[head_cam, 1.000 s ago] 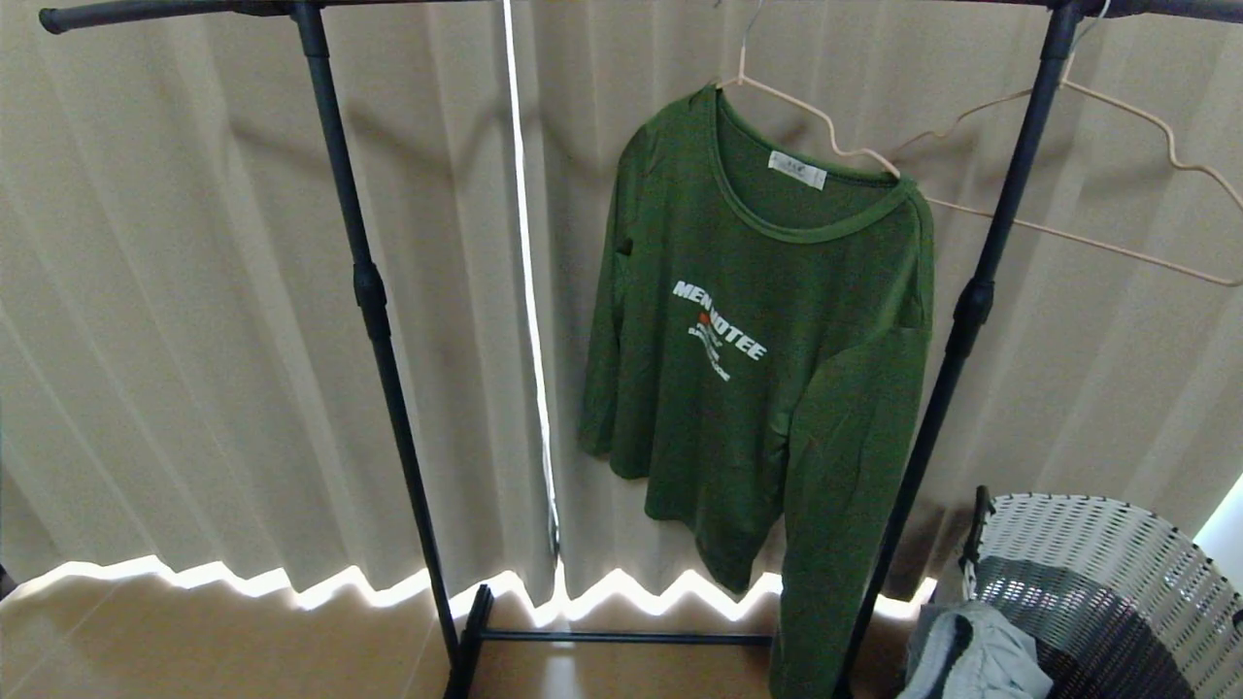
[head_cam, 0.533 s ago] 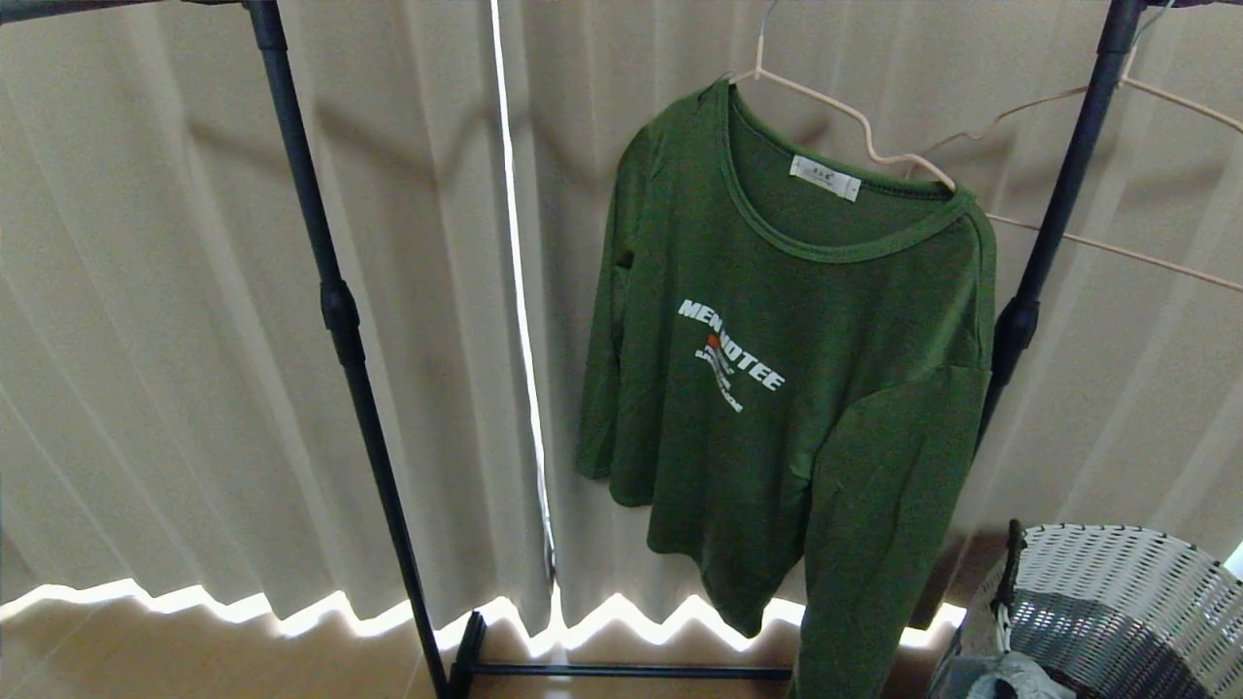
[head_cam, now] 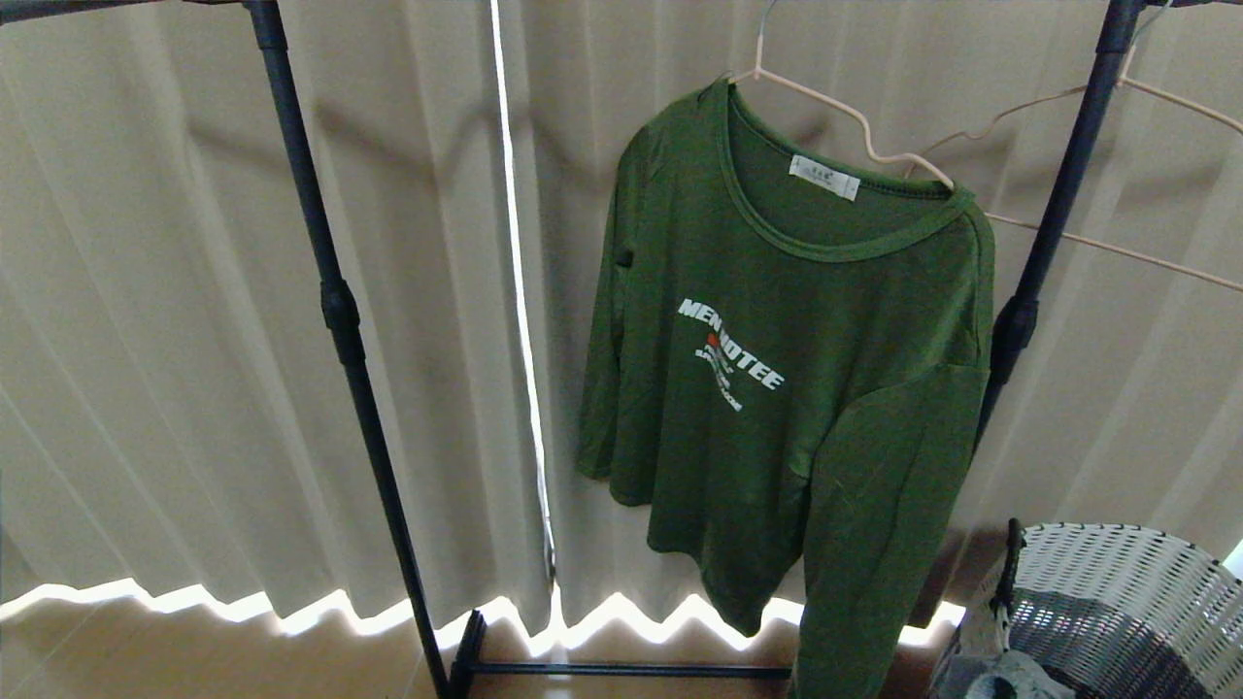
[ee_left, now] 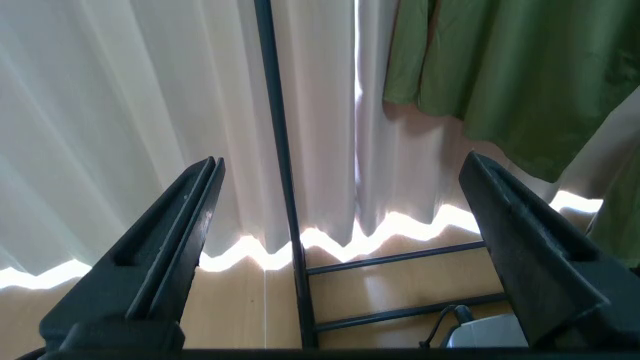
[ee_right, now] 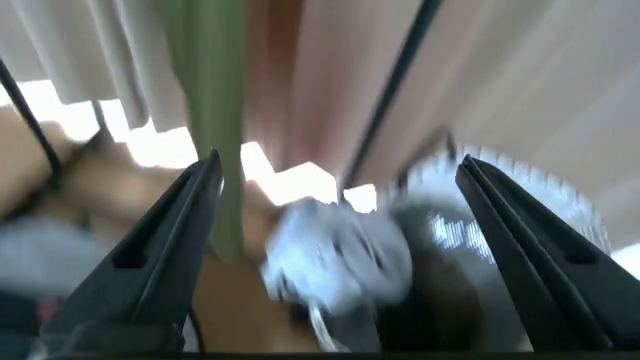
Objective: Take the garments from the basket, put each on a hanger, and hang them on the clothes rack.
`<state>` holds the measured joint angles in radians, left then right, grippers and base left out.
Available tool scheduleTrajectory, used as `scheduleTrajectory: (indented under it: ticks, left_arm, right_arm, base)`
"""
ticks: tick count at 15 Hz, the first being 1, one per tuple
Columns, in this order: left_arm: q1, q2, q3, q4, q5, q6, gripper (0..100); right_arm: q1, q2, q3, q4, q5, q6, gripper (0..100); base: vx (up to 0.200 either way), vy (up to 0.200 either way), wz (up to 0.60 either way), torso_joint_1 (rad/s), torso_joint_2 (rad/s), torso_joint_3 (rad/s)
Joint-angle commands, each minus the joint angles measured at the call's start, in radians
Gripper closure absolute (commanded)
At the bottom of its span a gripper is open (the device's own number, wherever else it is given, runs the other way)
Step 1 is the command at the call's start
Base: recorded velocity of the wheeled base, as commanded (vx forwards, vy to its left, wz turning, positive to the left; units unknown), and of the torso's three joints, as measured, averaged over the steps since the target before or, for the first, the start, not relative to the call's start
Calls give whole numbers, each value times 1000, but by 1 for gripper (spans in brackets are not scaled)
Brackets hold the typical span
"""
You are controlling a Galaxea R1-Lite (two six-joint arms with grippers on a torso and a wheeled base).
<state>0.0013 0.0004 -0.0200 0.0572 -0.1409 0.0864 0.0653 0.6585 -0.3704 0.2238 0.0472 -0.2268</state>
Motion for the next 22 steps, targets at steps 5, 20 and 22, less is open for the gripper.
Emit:
scheduleTrajectory:
  ticks: [5, 20, 22]
  left_arm:
    - [0, 0, 0, 0, 4, -13, 0]
    - [0, 0, 0, 1, 6, -14, 0]
    - [2, 0, 0, 0, 6, -14, 0]
  right_arm:
    - [-4, 753, -45, -146, -63, -140, 0]
    - [-48, 1152, -44, -383, -175, -138, 0]
    - [-48, 1155, -45, -388, -175, -138, 0]
  base:
    - [0, 0, 0, 0, 0, 0]
    - [0, 0, 0, 0, 0, 0]
    - [0, 0, 0, 0, 0, 0]
